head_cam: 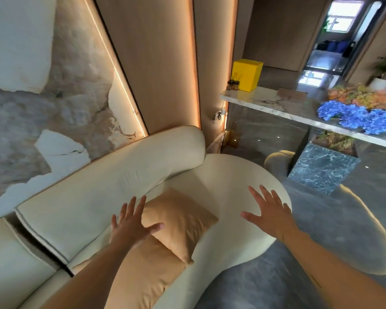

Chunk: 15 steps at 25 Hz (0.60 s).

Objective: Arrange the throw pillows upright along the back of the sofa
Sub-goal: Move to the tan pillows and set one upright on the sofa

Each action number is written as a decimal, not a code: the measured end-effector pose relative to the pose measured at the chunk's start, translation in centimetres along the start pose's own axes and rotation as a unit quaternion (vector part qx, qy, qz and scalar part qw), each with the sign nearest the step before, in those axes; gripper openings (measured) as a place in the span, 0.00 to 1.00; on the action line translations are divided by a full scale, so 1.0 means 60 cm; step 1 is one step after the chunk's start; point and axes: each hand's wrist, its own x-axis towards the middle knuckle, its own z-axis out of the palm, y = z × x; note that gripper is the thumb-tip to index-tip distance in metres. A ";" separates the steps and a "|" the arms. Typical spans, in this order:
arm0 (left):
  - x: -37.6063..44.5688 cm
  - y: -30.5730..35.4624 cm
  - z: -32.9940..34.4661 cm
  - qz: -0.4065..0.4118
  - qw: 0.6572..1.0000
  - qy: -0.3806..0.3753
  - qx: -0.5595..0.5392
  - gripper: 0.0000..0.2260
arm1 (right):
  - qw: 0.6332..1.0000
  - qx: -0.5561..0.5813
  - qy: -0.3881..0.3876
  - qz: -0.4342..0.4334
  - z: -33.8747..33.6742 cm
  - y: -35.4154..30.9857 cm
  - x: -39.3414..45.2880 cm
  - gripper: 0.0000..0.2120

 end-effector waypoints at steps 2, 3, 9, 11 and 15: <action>0.043 0.007 0.001 -0.012 1.000 0.007 -0.002 0.54 | 1.000 0.002 -0.009 -0.008 -0.004 -0.006 0.073 0.43; 0.068 0.011 0.000 -0.020 1.000 0.012 -0.005 0.54 | 1.000 0.008 -0.008 -0.012 -0.008 -0.011 0.110 0.43; 0.146 0.007 -0.007 -0.091 0.995 0.021 -0.021 0.54 | 0.995 0.013 -0.050 -0.089 -0.001 -0.060 0.296 0.42; 0.158 0.000 -0.007 -0.126 0.991 0.028 -0.026 0.53 | 0.990 0.017 -0.066 -0.121 0.007 -0.084 0.356 0.41; 0.173 -0.002 0.015 -0.214 0.974 0.058 -0.040 0.53 | 0.976 0.012 -0.092 -0.195 0.025 -0.118 0.473 0.42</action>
